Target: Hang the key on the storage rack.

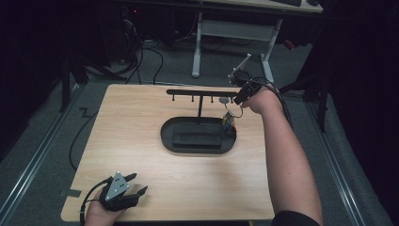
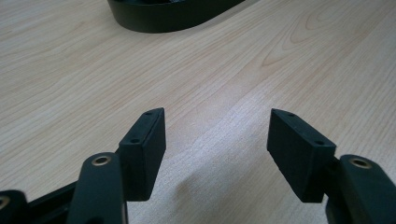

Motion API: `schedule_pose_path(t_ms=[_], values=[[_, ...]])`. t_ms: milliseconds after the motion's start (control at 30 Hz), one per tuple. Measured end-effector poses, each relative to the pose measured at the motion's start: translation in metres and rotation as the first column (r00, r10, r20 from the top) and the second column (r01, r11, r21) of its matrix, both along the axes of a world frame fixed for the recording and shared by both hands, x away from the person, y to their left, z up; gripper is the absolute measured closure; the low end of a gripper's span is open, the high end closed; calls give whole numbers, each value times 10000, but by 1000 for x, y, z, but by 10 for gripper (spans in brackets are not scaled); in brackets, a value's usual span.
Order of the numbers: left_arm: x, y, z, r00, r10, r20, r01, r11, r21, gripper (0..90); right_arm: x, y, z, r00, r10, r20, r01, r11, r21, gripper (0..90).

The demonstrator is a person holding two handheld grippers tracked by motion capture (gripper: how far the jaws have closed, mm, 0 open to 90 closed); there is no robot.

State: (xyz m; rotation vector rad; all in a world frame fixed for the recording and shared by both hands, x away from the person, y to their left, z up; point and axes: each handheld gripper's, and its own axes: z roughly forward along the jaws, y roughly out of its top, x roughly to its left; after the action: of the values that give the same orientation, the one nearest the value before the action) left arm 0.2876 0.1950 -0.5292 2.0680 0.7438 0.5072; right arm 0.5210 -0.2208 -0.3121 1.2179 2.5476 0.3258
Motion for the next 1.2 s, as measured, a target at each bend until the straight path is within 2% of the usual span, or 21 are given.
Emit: schedule_pose_path(t_ms=[267,433,500,633,900,1200], values=[[0,0,0,10000,-23,10,23,10000,9,379,-4,-3,7,9989,-357,292,351,9992,210,853],[0,-1,0,10000,-69,-2,69,10000,41,379,-12,-6,10,9985,-246,494,239,9996,160,841],[0,-1,0,10000,-89,-2,89,10000,41,378,-16,-8,9,9984,-250,506,235,9993,306,840],[1,-3,0,9999,-125,3,125,9999,75,378,-28,-10,5,9984,-291,476,269,9986,458,813],[0,-7,0,9998,-217,6,217,9996,156,377,-51,-17,-6,9971,-250,713,193,9966,804,728],[0,-9,-2,9995,-293,-67,295,9991,295,378,-75,-22,-26,9950,-73,997,-49,9926,1217,633]])
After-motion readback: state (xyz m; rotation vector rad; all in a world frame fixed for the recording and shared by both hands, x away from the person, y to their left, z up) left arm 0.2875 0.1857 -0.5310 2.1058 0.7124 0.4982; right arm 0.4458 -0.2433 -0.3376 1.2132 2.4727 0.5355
